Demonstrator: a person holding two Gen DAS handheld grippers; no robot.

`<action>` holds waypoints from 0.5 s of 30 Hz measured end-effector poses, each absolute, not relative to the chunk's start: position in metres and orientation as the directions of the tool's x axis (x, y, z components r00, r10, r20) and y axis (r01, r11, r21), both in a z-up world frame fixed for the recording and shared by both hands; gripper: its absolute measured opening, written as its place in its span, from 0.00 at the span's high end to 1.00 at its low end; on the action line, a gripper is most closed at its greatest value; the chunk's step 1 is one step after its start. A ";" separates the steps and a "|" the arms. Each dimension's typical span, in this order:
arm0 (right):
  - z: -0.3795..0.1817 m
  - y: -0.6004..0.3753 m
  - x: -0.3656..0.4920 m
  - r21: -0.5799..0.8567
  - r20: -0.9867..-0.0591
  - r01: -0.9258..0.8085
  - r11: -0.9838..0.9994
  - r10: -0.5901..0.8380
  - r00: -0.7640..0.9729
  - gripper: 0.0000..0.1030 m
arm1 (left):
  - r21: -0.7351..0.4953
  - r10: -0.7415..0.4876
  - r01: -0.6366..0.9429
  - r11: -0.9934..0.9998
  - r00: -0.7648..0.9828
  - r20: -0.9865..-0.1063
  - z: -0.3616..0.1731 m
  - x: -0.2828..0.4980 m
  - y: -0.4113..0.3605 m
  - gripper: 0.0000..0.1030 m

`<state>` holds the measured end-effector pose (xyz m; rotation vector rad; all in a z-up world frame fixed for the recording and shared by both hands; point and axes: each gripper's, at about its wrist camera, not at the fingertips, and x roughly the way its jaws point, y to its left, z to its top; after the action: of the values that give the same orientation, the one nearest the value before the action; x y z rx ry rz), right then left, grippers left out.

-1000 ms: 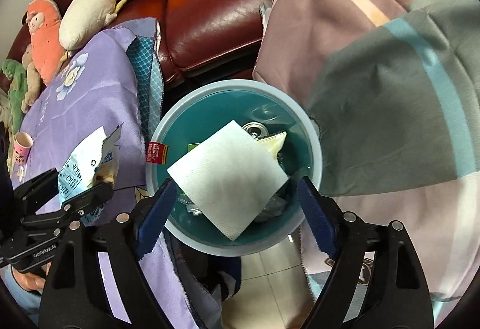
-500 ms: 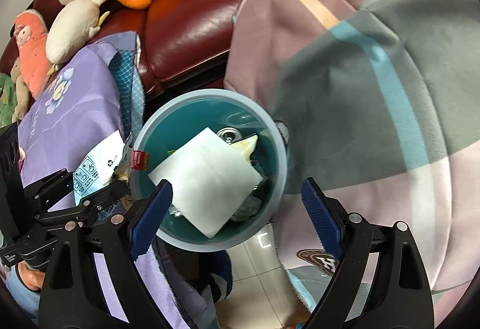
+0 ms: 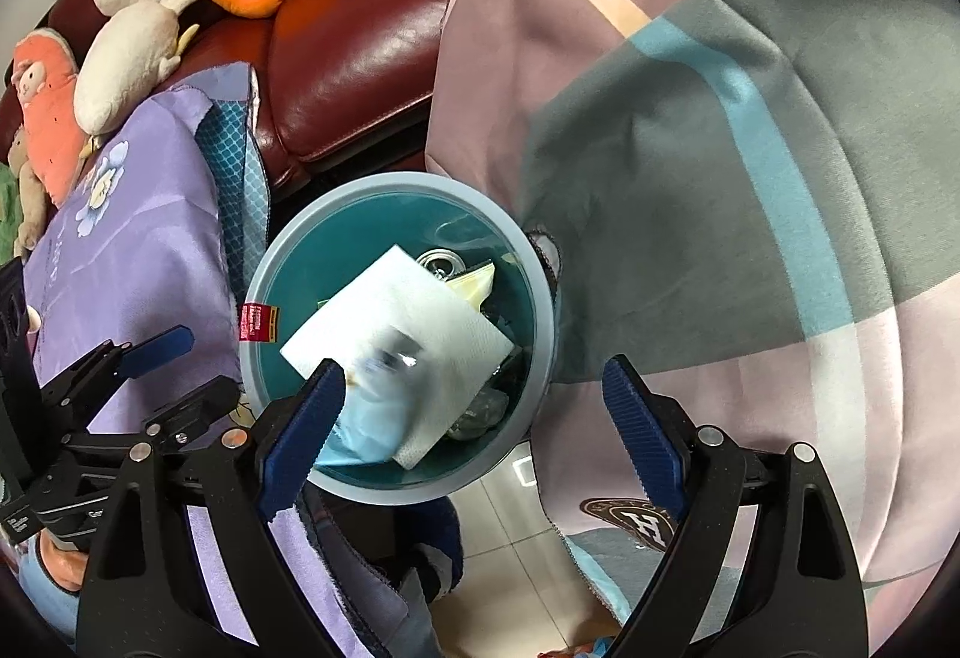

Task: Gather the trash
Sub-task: 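Open the left gripper to drop the light-blue wrapper into the wastebasket, then move both grippers back over the table toward the orange packet and white cups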

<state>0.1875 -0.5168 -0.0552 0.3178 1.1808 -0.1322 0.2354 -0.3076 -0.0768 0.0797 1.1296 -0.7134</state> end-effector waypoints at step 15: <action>-0.033 -0.483 0.173 0.165 -0.925 0.236 0.958 0.067 0.375 0.15 | -0.290 -0.490 0.526 0.800 0.294 -0.821 -0.043 0.208 -0.257 0.12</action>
<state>0.1730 -0.4825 -0.0331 0.2903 1.1860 -0.1101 0.2076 -0.2574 -0.0428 0.0376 1.0781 -0.6767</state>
